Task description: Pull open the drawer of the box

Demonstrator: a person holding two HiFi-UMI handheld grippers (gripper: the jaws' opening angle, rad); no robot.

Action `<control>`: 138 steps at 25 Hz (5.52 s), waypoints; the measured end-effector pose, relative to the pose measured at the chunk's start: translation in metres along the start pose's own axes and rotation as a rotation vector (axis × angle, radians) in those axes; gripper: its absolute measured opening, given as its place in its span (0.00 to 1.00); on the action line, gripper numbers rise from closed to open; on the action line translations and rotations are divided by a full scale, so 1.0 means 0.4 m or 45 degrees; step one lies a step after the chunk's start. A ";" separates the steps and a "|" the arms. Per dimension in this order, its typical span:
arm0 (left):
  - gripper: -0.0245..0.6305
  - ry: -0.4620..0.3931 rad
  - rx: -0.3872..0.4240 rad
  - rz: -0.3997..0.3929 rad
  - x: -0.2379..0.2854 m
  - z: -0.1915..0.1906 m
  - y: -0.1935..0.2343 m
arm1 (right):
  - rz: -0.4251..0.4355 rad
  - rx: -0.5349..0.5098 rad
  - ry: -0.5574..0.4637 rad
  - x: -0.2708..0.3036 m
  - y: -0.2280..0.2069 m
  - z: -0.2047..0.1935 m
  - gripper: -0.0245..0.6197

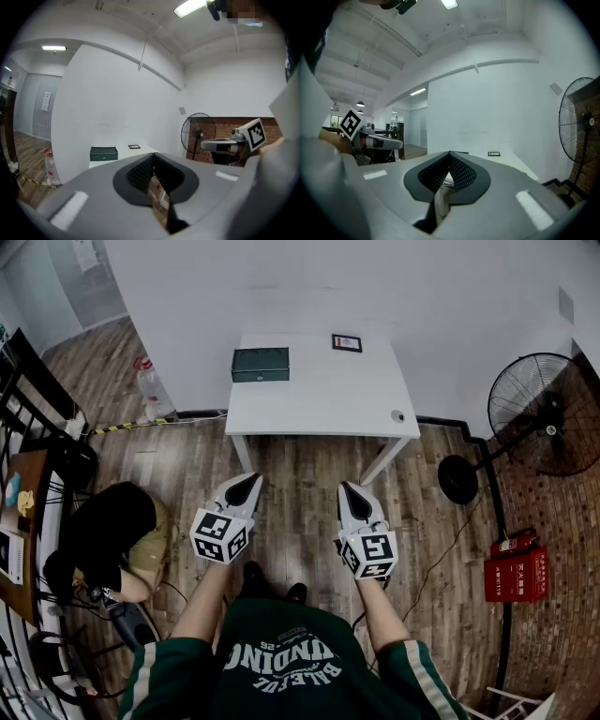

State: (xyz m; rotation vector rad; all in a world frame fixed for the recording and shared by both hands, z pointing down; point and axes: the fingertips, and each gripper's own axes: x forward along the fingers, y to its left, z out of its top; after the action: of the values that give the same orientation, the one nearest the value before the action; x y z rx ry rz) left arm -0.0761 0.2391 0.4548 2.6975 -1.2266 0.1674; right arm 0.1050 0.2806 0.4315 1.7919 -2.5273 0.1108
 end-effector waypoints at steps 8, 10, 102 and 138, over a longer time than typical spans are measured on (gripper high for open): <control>0.12 0.009 0.008 0.012 0.007 -0.004 -0.012 | 0.037 0.013 -0.008 -0.025 -0.011 -0.005 0.04; 0.12 0.006 0.008 0.012 0.012 -0.001 -0.016 | 0.046 0.016 -0.001 -0.025 -0.015 -0.008 0.04; 0.29 0.595 -0.674 0.415 1.082 -0.420 0.961 | 0.266 0.149 0.445 1.214 -0.436 -0.219 0.04; 0.24 0.641 -0.744 0.397 0.910 -0.498 0.826 | 0.212 0.194 0.424 1.169 -0.401 -0.226 0.04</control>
State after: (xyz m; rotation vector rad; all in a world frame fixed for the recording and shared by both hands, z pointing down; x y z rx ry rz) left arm -0.0932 -0.2017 0.7494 1.8166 -1.2694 0.4220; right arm 0.1007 -0.2047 0.5624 1.4547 -2.4714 0.5709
